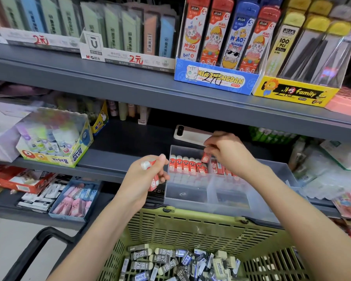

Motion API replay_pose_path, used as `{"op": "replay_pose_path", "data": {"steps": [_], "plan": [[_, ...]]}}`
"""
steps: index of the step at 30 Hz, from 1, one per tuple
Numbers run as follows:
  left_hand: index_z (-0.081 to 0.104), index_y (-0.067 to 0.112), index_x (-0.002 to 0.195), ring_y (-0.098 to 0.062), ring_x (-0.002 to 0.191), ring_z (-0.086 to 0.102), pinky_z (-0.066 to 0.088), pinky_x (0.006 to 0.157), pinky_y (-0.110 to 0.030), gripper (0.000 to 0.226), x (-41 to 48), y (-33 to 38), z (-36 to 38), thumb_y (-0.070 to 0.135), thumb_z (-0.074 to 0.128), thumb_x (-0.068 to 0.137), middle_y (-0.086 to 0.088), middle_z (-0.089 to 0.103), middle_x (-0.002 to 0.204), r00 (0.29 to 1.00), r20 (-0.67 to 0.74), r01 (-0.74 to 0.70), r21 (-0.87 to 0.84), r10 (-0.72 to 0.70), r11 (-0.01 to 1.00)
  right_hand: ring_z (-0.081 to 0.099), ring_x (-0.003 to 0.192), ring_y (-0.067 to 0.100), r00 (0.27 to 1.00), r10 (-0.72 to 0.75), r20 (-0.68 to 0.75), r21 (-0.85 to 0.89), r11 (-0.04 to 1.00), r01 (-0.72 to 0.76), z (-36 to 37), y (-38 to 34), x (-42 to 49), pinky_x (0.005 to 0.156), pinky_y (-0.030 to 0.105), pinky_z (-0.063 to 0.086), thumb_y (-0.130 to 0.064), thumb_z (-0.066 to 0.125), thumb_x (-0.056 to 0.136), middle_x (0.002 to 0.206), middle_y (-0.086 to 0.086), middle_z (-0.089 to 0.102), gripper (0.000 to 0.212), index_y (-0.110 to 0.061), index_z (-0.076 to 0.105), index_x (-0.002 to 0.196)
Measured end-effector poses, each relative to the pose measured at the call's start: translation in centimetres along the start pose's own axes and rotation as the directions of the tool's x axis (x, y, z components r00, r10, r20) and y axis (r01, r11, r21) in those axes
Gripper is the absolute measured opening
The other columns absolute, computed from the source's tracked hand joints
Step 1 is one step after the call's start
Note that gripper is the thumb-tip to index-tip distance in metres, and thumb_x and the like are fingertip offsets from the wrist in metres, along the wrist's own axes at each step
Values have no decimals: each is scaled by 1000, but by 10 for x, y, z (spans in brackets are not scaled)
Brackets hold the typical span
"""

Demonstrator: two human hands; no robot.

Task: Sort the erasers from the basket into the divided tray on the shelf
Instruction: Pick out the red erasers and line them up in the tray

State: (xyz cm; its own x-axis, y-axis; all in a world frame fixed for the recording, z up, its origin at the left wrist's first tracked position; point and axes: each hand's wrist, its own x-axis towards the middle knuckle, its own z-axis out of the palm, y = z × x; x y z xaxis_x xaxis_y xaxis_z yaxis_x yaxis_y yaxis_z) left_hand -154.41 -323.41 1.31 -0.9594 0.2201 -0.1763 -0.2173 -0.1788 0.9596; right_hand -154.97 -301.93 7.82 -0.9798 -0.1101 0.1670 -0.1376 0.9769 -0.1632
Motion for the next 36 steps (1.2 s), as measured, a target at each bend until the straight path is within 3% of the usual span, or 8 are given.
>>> {"op": "replay_pose_path", "data": {"steps": [4, 8, 12, 16, 20, 24, 30, 36], "plan": [[73, 26, 72, -13, 60, 56, 48, 57, -25, 22, -2, -5, -1, 42, 63, 83, 5, 59, 56, 999, 31, 19, -1, -19, 1000, 55, 98, 26, 977, -32, 210, -53, 998, 44, 3, -2, 15, 82, 28, 42, -14, 55, 90, 104, 10, 61, 19, -3, 69, 97], [74, 24, 73, -9, 61, 58, 46, 53, -20, 27, -2, -7, -8, 50, 67, 69, 4, 59, 59, 999, 34, 28, -49, -26, 998, 62, 93, 29, 957, 12, 290, 140, 989, -55, -1, 0, 18, 82, 30, 48, -12, 58, 90, 103, 15, 68, 20, 4, 68, 96], [73, 23, 75, -9, 62, 59, 46, 54, -21, 27, -1, -8, -10, 50, 67, 70, 4, 59, 61, 999, 39, 22, -51, -20, 998, 60, 95, 30, 974, 43, 224, 183, 979, -85, 2, 4, 16, 83, 29, 46, -3, 53, 89, 100, 14, 67, 18, 4, 69, 93], [70, 16, 82, -8, 62, 58, 47, 55, -21, 30, -2, -9, -9, 45, 66, 75, 4, 59, 61, 999, 33, 20, -44, -19, 999, 52, 99, 23, 993, -43, 115, -5, 999, 43, -1, 5, 22, 90, 28, 39, -5, 48, 93, 104, 7, 58, 22, -2, 69, 97], [69, 15, 83, -8, 60, 57, 47, 55, -21, 21, -3, -9, -7, 34, 63, 87, 4, 58, 59, 1000, 12, 23, -33, -22, 999, 51, 89, 24, 948, -152, 279, -130, 972, 195, 8, 1, 24, 82, 30, 40, -8, 45, 93, 88, 6, 47, 22, 1, 64, 86], [68, 14, 85, -9, 60, 56, 47, 56, -23, 22, -4, -9, -7, 34, 62, 87, 4, 58, 59, 1000, 3, 25, -30, -24, 999, 54, 95, 38, 951, -38, 308, 83, 996, 13, 11, 10, 24, 83, 40, 47, -1, 50, 86, 98, 21, 61, 14, 7, 62, 87], [67, 13, 87, -8, 59, 56, 48, 57, -22, 23, -3, -10, -6, 35, 62, 87, 4, 59, 59, 1000, 7, 29, -10, -29, 1000, 60, 80, 19, 946, 199, 256, 388, 875, -289, 20, 28, 14, 69, 26, 46, -20, 71, 81, 82, -2, 63, 11, -19, 61, 85], [66, 12, 89, -10, 60, 56, 47, 59, -24, 37, -4, -9, -5, 45, 65, 73, 3, 59, 60, 999, 1, 40, -29, -40, 999, 44, 104, 20, 997, 61, 51, -40, 997, -59, 40, 30, 5, 91, 25, 32, -35, 58, 89, 103, -1, 59, 25, -15, 74, 91]]}}
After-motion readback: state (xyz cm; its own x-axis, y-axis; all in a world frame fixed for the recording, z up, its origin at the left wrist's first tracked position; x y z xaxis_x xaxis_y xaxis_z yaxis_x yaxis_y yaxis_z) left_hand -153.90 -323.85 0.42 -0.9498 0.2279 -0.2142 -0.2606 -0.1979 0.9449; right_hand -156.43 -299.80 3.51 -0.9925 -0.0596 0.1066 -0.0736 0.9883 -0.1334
